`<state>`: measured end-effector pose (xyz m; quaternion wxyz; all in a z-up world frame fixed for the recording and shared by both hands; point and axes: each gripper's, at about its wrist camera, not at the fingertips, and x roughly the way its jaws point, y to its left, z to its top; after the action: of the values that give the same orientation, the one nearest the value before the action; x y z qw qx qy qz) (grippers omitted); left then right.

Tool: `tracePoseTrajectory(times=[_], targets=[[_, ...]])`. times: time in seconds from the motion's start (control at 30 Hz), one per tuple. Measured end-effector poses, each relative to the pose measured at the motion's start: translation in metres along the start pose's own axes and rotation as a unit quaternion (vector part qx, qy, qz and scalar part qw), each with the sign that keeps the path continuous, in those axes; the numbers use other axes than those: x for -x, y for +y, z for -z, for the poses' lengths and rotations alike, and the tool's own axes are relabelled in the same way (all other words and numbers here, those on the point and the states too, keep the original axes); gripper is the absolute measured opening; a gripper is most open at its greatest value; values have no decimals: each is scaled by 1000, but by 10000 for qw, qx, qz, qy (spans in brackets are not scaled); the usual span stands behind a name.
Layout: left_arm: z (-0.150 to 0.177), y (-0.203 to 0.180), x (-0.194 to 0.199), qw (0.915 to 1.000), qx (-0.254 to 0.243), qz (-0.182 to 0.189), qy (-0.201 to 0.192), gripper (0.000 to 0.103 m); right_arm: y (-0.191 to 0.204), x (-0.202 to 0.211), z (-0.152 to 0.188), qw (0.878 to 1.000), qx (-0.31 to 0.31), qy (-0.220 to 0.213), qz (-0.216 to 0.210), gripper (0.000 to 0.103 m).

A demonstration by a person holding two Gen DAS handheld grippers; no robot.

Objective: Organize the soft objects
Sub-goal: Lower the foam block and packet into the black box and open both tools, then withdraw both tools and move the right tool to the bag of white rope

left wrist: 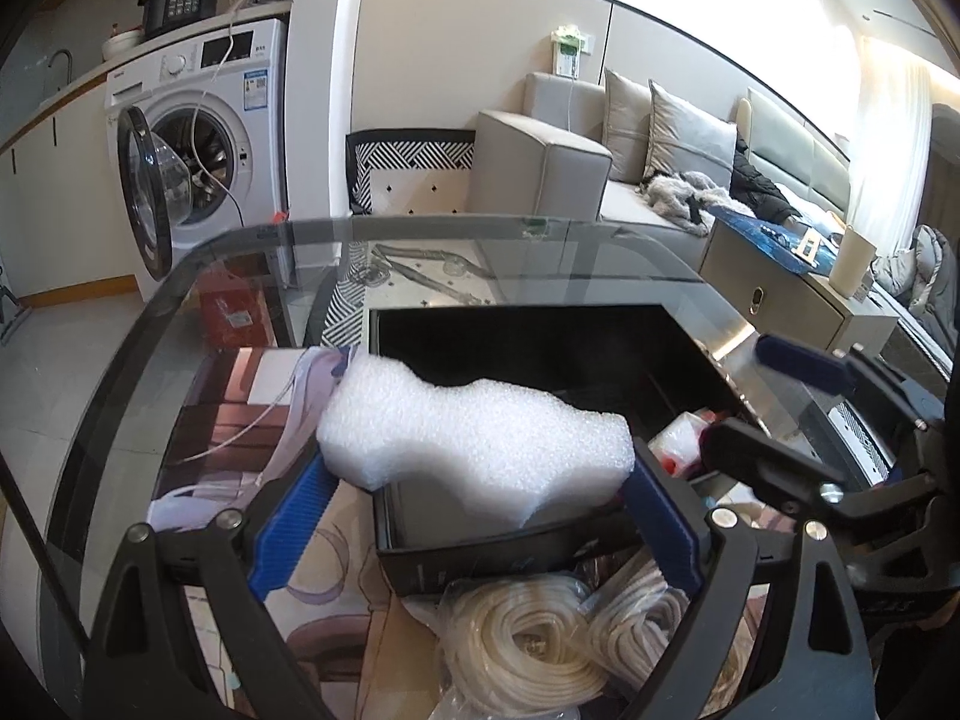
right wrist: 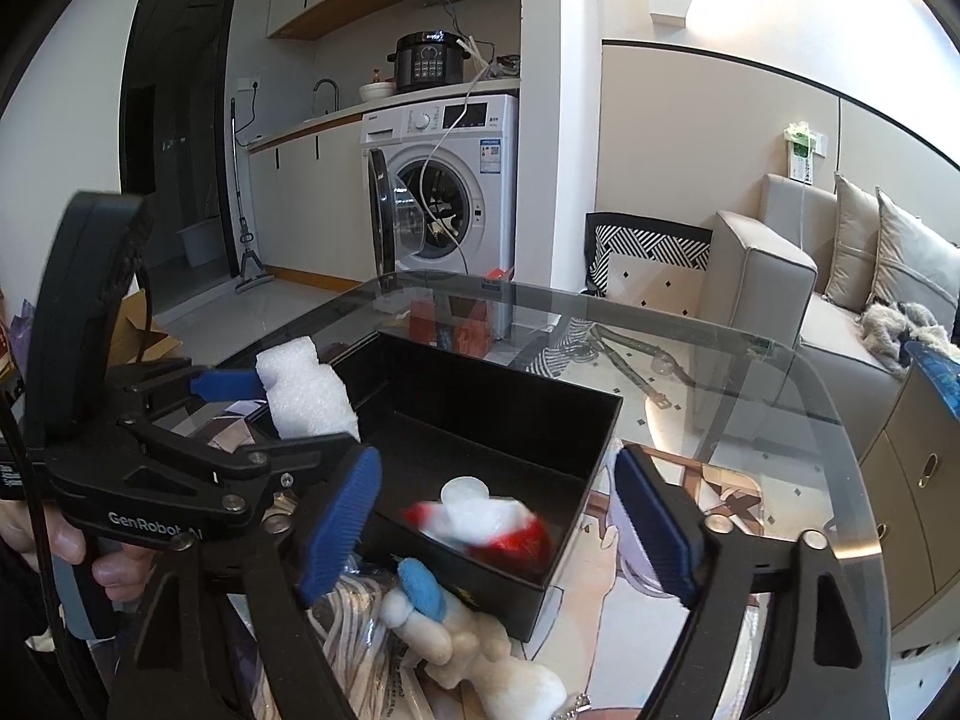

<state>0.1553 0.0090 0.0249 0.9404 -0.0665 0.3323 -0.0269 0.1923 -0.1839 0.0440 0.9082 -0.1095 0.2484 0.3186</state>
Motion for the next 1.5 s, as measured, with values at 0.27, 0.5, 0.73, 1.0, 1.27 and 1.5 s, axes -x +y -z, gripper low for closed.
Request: tracePoseTrajectory(times=[0.27, 0.5, 0.73, 1.0, 1.27, 1.5], targets=[[0, -3, 15, 9999, -70, 47, -148, 103, -1, 18, 3, 9999, -54, 26, 127, 98], [3, -1, 32, 9996, -84, 40, -255, 103, 5, 36, 12, 9997, -172, 115, 109, 102], [14, 6, 53, 9993, -81, -2, -357, 103, 17, 48, 23, 9992, -230, 320, -83, 102], [34, 7, 61, 9994, -180, -137, -275, 103, 33, 52, 37, 9987, -229, 427, -177, 102], [49, -1, 69, 9987, -339, -228, -296, 103, 39, 55, 48, 9981, -211, 541, -189, 102], [59, -3, 75, 9988, -345, -214, -284, 103, 42, 55, 57, 9971, -249, 678, -231, 102]])
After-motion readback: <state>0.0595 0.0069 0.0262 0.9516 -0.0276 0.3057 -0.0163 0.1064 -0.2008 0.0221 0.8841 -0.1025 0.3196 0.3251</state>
